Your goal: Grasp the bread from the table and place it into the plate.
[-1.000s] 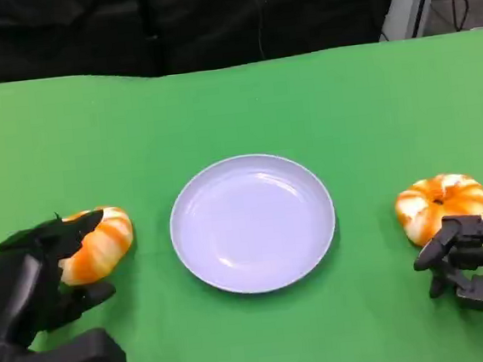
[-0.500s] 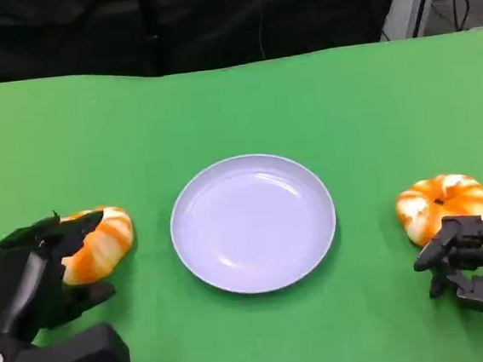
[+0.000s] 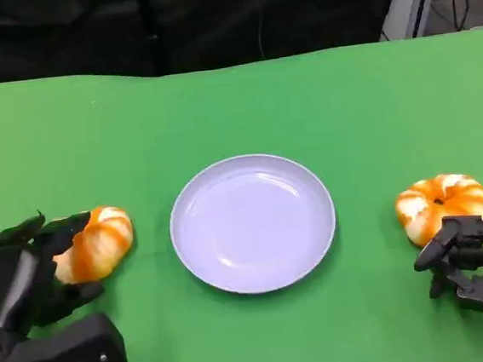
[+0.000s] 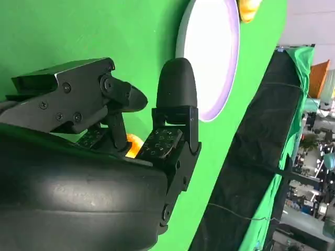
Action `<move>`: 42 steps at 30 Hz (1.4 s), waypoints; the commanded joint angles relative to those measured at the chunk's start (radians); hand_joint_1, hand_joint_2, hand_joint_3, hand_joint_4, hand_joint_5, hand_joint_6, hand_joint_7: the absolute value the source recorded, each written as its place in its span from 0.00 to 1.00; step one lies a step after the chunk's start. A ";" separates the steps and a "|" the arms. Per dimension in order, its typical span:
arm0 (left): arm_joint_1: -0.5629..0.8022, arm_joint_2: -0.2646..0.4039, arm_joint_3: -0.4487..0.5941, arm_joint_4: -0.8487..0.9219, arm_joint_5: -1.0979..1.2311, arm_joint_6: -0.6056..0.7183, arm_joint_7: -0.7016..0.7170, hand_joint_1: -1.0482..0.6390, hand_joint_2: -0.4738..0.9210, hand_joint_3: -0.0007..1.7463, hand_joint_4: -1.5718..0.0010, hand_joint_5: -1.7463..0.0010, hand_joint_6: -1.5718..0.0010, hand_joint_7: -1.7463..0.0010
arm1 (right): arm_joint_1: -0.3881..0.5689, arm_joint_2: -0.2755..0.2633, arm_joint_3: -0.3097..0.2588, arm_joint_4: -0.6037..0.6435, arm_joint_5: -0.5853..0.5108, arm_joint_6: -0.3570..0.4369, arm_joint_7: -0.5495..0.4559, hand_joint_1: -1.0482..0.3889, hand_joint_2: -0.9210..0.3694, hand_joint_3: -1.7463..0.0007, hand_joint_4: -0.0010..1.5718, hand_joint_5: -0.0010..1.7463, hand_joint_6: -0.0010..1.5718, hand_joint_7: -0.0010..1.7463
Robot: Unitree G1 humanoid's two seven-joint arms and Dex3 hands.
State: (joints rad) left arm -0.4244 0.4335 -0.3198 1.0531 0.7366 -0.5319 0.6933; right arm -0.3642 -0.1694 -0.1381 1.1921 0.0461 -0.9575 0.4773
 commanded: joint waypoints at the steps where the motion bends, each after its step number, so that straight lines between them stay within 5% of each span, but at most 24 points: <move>1: -0.030 0.001 -0.012 0.051 -0.020 0.004 -0.010 0.16 1.00 0.00 0.74 1.00 0.64 1.00 | 0.007 -0.022 -0.003 -0.003 -0.004 -0.008 -0.019 0.80 0.11 0.58 0.56 0.80 0.59 0.59; 42: -0.089 -0.013 -0.055 0.131 -0.058 0.011 -0.044 0.14 0.99 0.00 0.76 1.00 0.68 1.00 | 0.006 -0.019 -0.004 -0.001 0.003 -0.008 -0.013 0.80 0.08 0.63 0.56 0.80 0.59 0.58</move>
State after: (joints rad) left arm -0.4982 0.4110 -0.3724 1.1847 0.6912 -0.5253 0.6611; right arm -0.3642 -0.1694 -0.1355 1.1921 0.0414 -0.9581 0.4614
